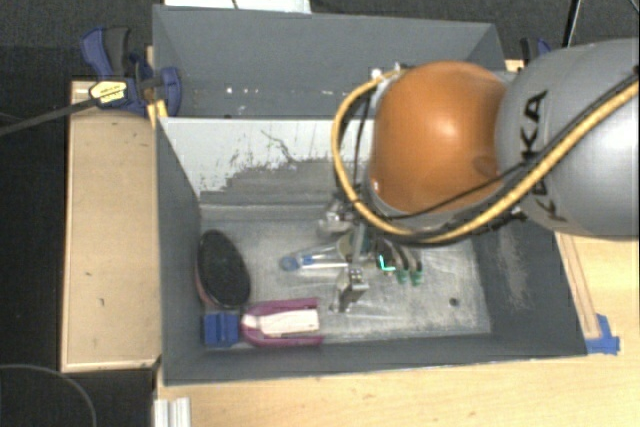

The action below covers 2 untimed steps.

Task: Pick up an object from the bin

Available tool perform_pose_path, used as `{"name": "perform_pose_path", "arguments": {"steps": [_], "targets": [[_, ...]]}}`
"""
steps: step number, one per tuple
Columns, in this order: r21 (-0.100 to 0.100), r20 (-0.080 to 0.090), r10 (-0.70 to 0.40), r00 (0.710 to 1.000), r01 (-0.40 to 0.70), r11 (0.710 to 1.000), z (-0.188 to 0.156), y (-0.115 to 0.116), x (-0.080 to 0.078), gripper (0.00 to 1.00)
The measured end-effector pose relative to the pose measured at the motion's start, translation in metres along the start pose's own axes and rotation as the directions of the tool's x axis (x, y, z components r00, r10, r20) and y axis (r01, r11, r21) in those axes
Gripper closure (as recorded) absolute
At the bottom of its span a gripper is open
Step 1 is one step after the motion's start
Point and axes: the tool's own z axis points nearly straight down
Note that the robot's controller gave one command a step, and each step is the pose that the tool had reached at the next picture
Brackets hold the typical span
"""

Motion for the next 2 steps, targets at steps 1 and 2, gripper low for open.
{"name": "perform_pose_path", "arguments": {"steps": [1,2], "targets": [[-0.001,0.015,-0.168,0.986,0.168,0.986,0.168,-0.041,-0.069,0.0],[0.0,0.019,-0.073,0.997,0.073,0.997,0.165,-0.118,-0.095,0.0]]}}
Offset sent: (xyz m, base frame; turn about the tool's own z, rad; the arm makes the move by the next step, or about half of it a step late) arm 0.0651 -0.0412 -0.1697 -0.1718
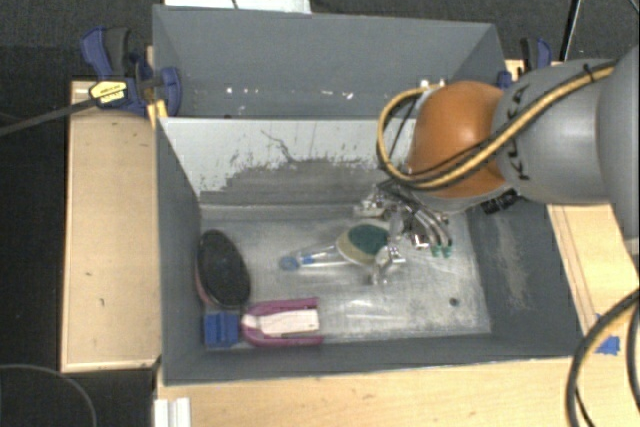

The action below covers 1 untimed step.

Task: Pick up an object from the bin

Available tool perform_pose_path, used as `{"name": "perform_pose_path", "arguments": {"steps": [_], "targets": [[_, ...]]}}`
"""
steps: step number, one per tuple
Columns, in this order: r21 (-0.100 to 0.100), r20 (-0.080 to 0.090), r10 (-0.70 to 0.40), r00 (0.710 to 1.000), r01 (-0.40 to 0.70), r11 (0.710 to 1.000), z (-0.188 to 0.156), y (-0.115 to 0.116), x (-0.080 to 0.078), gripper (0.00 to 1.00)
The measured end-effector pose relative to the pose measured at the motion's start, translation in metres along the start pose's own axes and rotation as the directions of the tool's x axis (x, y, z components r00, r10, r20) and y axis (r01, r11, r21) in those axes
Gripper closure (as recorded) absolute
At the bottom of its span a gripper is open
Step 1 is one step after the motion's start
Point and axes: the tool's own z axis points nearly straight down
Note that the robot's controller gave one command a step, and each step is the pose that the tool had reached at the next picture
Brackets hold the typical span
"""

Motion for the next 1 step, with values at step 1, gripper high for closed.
{"name": "perform_pose_path", "arguments": {"steps": [1], "targets": [[-0.001,-0.005,0.006,1.0,-0.006,1.0,-0.0014,0.0007,-0.0017,0.0]]}}
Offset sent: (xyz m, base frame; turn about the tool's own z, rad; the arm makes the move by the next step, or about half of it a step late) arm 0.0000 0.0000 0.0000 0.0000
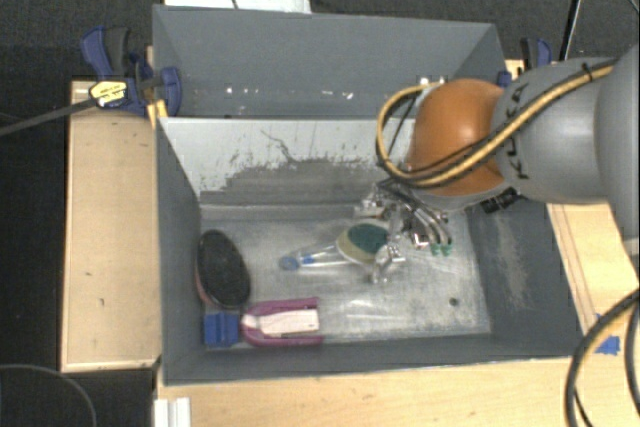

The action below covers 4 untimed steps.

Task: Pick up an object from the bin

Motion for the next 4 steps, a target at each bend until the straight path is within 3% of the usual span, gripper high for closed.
{"name": "perform_pose_path", "arguments": {"steps": [1,2,3,4], "targets": [[0.0,0.0,0.008,1.0,-0.008,1.0,-0.001,0.0,-0.001,0.0],[0.012,0.0,0.117,0.993,-0.117,0.993,0.001,0.027,-0.008,0.0],[0.005,0.007,0.116,0.993,-0.116,0.993,-0.001,0.03,-0.01,1.0],[0.001,0.001,0.121,0.993,-0.121,0.993,-0.053,0.03,-0.012,1.0]]}}
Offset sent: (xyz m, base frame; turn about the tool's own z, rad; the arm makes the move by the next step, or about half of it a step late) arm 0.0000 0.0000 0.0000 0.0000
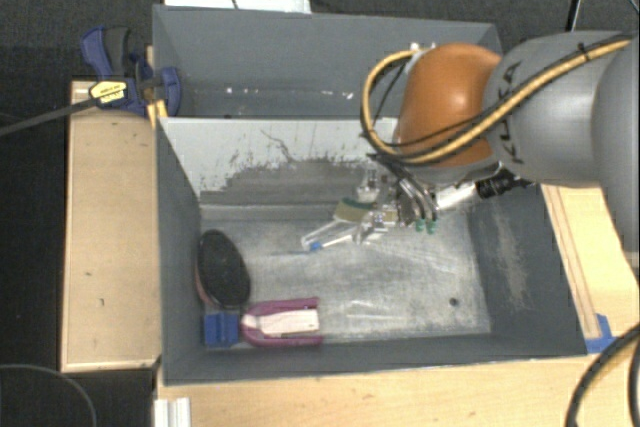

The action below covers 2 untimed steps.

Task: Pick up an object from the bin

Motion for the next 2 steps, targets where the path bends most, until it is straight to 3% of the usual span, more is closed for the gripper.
{"name": "perform_pose_path", "arguments": {"steps": [1,2], "targets": [[0.0,-0.001,0.003,1.0,-0.003,1.0,-0.0403,0.0002,-0.0023,1.0],[0.0,-0.003,0.005,1.0,-0.005,1.0,-0.0485,0.0001,-0.0034,1.0]]}}
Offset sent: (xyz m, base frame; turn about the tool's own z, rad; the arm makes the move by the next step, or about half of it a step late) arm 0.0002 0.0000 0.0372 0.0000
